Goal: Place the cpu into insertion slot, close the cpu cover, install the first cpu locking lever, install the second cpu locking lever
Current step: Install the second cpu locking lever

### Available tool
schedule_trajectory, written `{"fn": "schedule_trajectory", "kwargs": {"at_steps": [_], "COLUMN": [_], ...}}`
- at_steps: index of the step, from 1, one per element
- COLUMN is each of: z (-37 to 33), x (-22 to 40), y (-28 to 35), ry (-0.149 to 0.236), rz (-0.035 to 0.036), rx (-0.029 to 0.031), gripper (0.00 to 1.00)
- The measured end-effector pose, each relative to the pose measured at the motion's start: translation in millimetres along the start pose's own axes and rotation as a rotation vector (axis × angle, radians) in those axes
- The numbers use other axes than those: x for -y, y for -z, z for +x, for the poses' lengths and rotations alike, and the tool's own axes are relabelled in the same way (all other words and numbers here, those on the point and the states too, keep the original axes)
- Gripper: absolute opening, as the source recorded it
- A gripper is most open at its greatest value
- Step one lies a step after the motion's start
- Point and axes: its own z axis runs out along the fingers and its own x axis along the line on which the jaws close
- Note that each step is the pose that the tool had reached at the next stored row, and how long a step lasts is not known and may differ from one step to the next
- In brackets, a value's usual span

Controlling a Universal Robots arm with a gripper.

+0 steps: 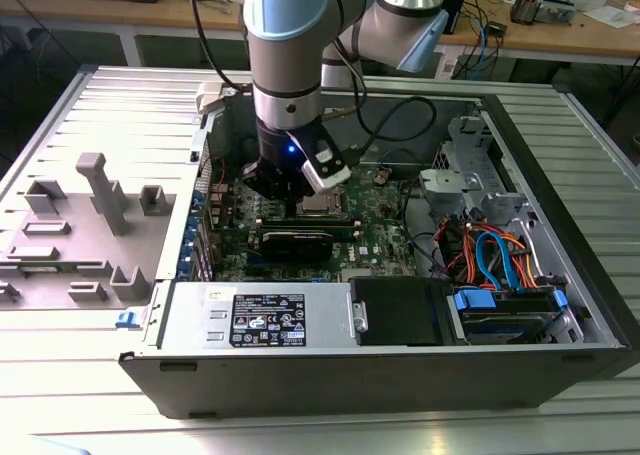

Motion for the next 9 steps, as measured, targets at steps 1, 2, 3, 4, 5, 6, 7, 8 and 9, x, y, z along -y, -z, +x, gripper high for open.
{"fn": "schedule_trajectory", "kwargs": {"at_steps": [1,2,3,4,5,6,7,8,9], "z": [0.3,0.3,0.2,0.2,0.3,0.4,0.5,0.8,0.9], "x": [1.6,2.0,2.2,3.0,4.0,4.8,5.8,7.8,9.0], "y": [0.1,1.0,2.8,4.3,4.7,4.7,4.8,4.9,4.8], "ry": [0.000,0.000,0.000,0.000,0.000,0.000,0.000,0.000,0.000], "rz": [-0.0004,-0.0005,-0.0006,-0.0007,-0.0006,-0.0007,-0.0006,-0.0005,-0.0007], "rx": [-0.0001,-0.0001,0.0000,0.0001,0.0000,0.0000,-0.0001,-0.0001,0.0000], "gripper": [0.11,0.11,0.11,0.11,0.11,0.11,0.11,0.11,0.11]}}
